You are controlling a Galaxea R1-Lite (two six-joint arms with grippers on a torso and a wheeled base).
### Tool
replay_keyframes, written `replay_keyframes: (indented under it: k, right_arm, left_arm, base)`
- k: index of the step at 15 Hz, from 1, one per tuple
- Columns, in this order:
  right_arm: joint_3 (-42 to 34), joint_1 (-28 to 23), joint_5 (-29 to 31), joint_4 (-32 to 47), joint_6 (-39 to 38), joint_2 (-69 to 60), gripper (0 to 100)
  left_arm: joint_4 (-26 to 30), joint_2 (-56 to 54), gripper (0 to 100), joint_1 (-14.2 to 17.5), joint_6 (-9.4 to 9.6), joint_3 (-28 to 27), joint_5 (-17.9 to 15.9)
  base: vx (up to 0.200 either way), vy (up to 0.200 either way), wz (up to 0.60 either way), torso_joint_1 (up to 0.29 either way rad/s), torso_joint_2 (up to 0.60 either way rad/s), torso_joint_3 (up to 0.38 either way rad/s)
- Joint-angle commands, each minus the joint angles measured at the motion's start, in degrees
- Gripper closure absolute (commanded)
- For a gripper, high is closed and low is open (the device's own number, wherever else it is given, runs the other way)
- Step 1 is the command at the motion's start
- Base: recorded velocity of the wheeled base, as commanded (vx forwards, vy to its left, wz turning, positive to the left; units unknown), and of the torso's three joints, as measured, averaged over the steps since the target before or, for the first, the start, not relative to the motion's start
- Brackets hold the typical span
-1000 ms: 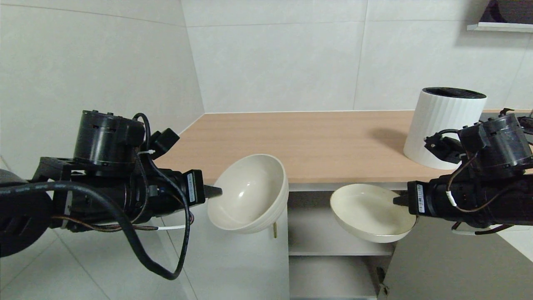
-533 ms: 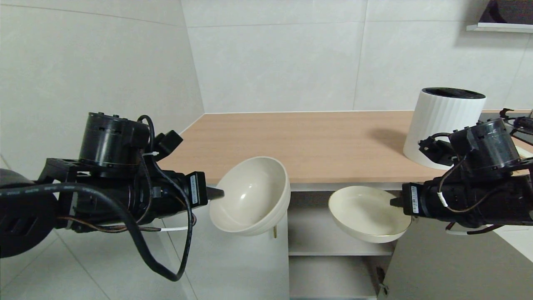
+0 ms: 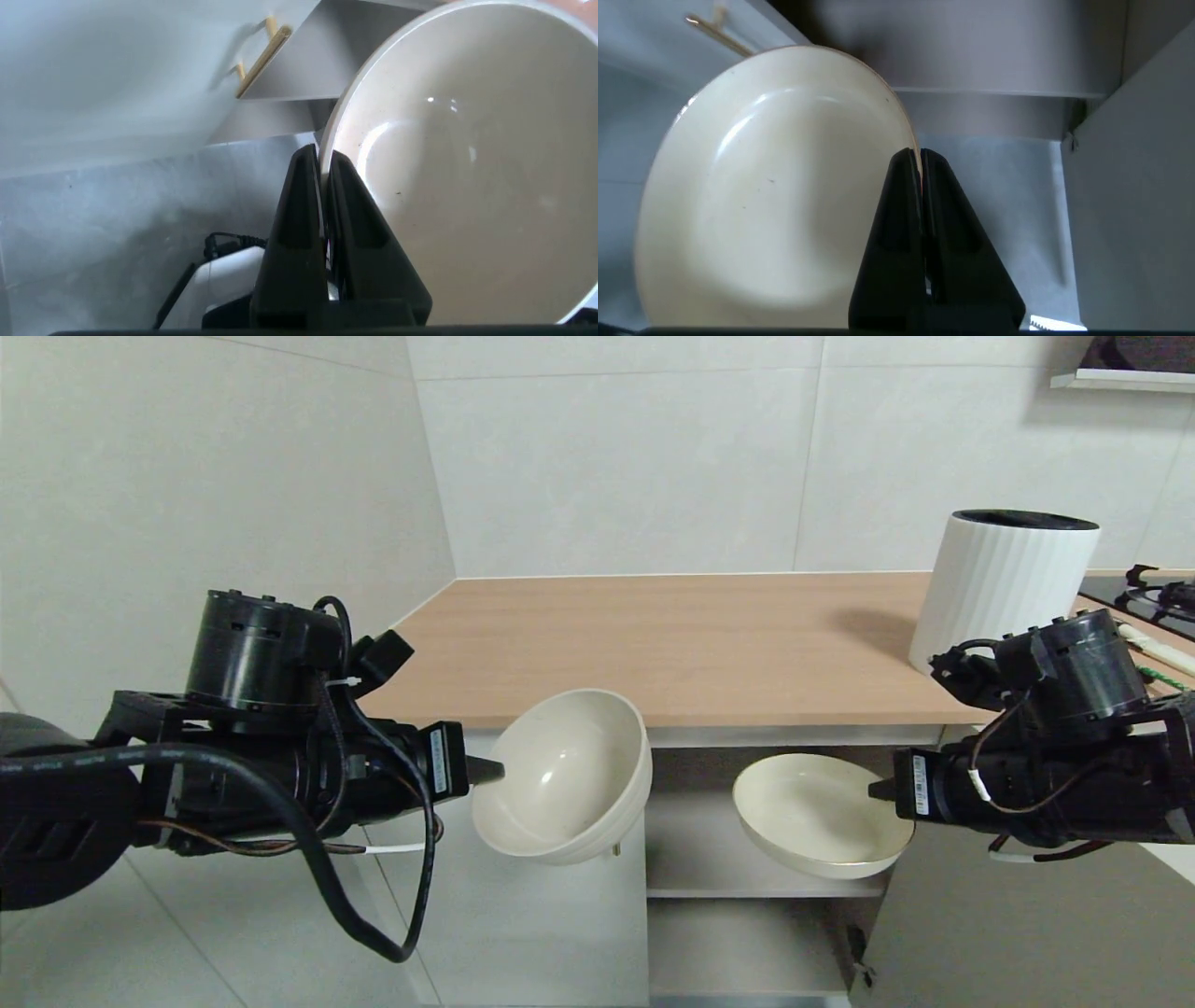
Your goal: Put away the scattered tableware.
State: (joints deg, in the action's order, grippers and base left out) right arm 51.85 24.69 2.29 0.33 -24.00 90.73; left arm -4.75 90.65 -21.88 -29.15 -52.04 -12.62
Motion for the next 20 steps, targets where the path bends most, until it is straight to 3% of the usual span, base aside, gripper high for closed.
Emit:
replay_keyframes:
  k: [1,12,20]
  right_arm:
    - [0.01,0.01,-0.01,0.02,0.01,0.32,100]
    - [0.01,0.01,-0.01,-0.07,0.01,0.76,100]
    - [0.1,0.01,-0.09,-5.6,-0.08,7.18,100]
  left_arm:
    - [0.01,0.14,100,0.0,-0.03,0.01,-0.04]
    - [-0.69,0.14,100,0.0,-0.03,0.19,-0.04]
    - [-0.61,0.23,100,-0.35,-0.03,0.19,-0.04]
  base:
    - [0.0,0.0,0.0,-0.154,0.45,0.286]
    - [0.0,0.0,0.0,-0.131,0.44,0.3]
    - [0.0,0.0,0.0,-0.007,0.03,0.02]
